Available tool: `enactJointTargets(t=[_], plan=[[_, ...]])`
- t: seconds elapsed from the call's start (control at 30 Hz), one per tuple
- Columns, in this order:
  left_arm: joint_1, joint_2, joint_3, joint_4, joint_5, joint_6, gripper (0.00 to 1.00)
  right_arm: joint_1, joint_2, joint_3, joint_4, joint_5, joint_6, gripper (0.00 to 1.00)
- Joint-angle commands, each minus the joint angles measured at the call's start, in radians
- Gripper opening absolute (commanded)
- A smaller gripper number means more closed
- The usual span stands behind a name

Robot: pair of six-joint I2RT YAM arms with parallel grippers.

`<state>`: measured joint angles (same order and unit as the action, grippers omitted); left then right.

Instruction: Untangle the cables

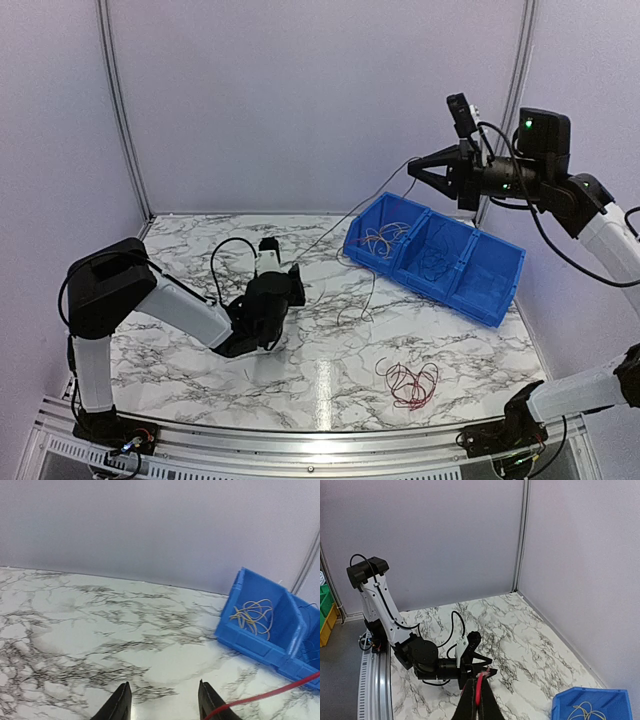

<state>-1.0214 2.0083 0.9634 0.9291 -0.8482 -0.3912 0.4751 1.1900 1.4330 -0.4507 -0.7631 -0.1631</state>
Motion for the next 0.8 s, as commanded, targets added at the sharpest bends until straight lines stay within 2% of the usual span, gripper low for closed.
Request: enactJointTargets(t=[0.0,0.23,0.43,0.63,0.77], plan=[[0.065,-0.132,-0.110,-0.013,-0.046,-0.050,0.47,-0.031,-0.028,0.064,0.011,-0.088,0.050,0.00],[0.104,-0.213,-0.260,-0.021,-0.043,-0.076,0.48,-0.040,-0.028,0.011,0.051,-0.079,0.070,0.00],[0.103,-0.224,-0.322,-0.022,0.040,-0.165,0.50,-0.048,-0.030,-0.008,0.055,-0.011,0.059,0.00],[0.100,-0.247,-0.396,-0.023,0.066,-0.224,0.53,-0.076,-0.034,0.043,0.042,0.072,0.041,0.00],[0.101,-0.286,-0.445,-0.025,0.074,-0.247,0.54,-0.098,-0.022,0.143,0.019,0.132,0.014,0.00]])
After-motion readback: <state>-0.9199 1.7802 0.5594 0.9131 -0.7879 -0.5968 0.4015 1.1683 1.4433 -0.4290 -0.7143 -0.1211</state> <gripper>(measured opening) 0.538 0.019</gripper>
